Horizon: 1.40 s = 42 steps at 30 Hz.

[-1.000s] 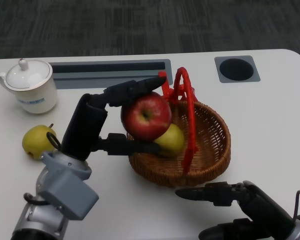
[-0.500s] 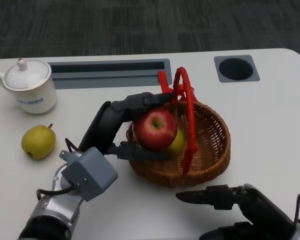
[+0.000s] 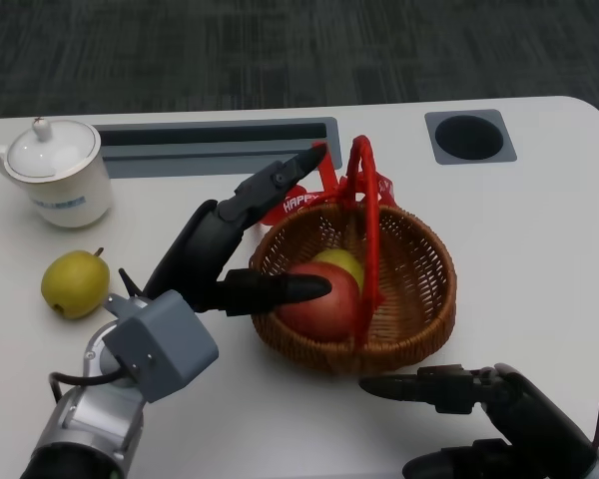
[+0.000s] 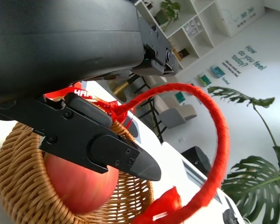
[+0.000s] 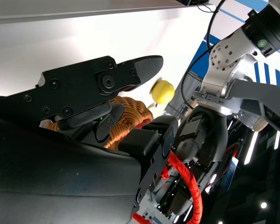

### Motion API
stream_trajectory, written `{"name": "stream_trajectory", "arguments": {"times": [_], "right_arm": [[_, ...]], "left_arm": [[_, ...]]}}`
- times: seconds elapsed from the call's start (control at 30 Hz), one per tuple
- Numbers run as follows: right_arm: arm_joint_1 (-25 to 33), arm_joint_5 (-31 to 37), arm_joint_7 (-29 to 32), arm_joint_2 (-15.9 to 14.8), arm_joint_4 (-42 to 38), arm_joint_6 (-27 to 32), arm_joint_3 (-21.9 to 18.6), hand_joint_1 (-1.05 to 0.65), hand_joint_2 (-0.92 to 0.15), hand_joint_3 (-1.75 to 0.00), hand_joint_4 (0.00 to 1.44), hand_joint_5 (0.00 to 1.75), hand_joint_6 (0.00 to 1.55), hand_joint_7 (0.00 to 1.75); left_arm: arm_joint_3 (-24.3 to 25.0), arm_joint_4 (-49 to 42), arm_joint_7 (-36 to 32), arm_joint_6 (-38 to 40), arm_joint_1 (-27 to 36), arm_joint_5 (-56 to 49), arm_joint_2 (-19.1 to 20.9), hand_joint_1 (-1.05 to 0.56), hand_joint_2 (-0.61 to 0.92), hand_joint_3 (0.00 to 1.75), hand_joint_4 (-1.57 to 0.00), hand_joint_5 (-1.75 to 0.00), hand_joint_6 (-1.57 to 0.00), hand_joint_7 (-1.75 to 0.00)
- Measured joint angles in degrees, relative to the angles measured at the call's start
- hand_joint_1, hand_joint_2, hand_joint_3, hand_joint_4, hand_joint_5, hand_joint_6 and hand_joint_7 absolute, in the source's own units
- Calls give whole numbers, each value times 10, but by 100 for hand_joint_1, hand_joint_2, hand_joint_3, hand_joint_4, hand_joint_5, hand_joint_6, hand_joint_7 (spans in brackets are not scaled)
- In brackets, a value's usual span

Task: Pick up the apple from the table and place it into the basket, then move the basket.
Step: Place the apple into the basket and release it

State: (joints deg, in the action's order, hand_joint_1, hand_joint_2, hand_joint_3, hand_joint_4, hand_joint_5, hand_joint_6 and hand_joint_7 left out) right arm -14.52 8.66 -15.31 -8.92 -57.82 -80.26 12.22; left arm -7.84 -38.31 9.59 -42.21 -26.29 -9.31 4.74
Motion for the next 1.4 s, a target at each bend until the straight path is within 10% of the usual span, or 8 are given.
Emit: {"name": "stream_trajectory", "arguments": {"times": [0.47,1.4], "right_arm": [[-6,-3,3,-11,2,-12,-8,-49,-91,-1,80,0,72,0],[-111,56,4,-162,88,-45,-71,-58,-92,-3,68,0,59,0]], "left_arm": [[4,172,47,42,86,53,13,-75,91,1,-23,-4,-29,-2],[62,246,140,-13,214,165,122,-66,81,0,-71,-7,-67,-4]]}}
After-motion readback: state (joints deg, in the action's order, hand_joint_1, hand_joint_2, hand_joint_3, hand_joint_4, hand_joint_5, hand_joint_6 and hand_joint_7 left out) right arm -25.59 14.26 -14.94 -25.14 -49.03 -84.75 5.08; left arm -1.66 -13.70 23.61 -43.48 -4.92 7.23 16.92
